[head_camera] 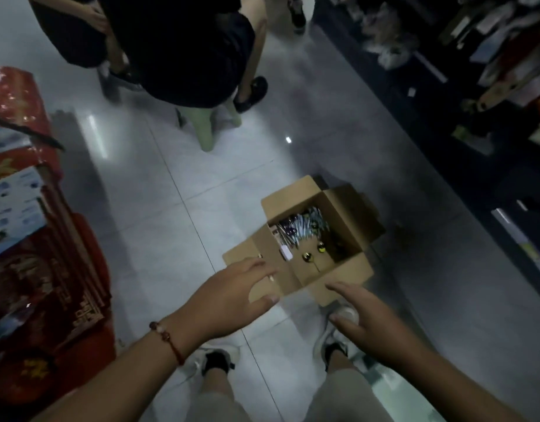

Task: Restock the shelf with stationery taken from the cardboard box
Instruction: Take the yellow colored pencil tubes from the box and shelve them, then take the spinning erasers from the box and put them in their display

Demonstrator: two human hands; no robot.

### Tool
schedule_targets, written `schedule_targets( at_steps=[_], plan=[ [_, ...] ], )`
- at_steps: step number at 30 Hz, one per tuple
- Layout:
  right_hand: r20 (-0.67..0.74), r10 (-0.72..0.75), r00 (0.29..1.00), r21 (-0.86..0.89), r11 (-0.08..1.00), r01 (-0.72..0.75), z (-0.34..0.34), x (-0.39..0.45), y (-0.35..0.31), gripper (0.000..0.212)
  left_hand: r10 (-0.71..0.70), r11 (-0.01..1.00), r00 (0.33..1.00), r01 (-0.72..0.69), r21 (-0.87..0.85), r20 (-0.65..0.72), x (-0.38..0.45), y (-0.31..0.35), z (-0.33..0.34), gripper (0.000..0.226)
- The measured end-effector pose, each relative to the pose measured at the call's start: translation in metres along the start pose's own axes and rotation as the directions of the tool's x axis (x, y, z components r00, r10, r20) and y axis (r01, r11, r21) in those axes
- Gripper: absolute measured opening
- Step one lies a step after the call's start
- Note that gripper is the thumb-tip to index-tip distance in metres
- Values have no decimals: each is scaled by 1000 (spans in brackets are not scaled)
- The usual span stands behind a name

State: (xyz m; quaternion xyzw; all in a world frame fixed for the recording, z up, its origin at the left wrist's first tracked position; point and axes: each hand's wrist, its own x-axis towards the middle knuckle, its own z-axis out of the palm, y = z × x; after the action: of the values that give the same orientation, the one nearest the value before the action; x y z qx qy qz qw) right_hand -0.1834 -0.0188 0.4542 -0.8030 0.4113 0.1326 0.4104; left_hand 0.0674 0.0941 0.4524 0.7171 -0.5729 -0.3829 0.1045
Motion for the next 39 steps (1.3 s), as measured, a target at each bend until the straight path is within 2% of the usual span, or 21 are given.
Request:
schedule_targets(
  at_steps=[5, 9, 13, 17, 25, 32, 34, 37, 39],
  plan=[
    [49, -26, 998, -4, 1000, 27, -47, 8, 85, 54, -107, 991, 994, 106, -81, -17, 44, 69, 54, 49],
    [108, -59, 992, -53, 996, 65, -90, 16, 125, 53, -164, 973, 985, 154, -170, -47, 61, 103, 76, 47],
    [152, -57, 987, -93, 993, 72, -109, 43, 146, 51, -242, 945, 967, 215, -247, -82, 86, 102, 88, 43],
    [148, -55, 987, -99, 993, 70, -99, 93, 165, 51, -302, 918, 949, 263, -299, -94, 131, 74, 104, 40],
    [173, -35, 984, -93, 994, 52, -37, 242, 234, 51, -354, 895, 933, 317, -315, -68, 270, -12, 170, 42],
    [239, 20, 971, -154, 988, 18, 74, 411, 368, 51, -409, 890, 912, 394, -228, -22, 415, -108, 324, 41],
    [287, 104, 952, -151, 987, -62, 109, 448, 410, 51, -419, 886, 908, 411, -214, 6, 451, -130, 379, 39],
    [284, 318, 905, -9, 944, -329, 158, 486, 469, 46, -461, 871, 886, 462, -163, 49, 495, -155, 460, 46],
    [257, 368, 893, 23, 922, -387, 184, 502, 497, 39, -528, 833, 846, 532, -152, 67, 514, -165, 502, 51]
  ],
)
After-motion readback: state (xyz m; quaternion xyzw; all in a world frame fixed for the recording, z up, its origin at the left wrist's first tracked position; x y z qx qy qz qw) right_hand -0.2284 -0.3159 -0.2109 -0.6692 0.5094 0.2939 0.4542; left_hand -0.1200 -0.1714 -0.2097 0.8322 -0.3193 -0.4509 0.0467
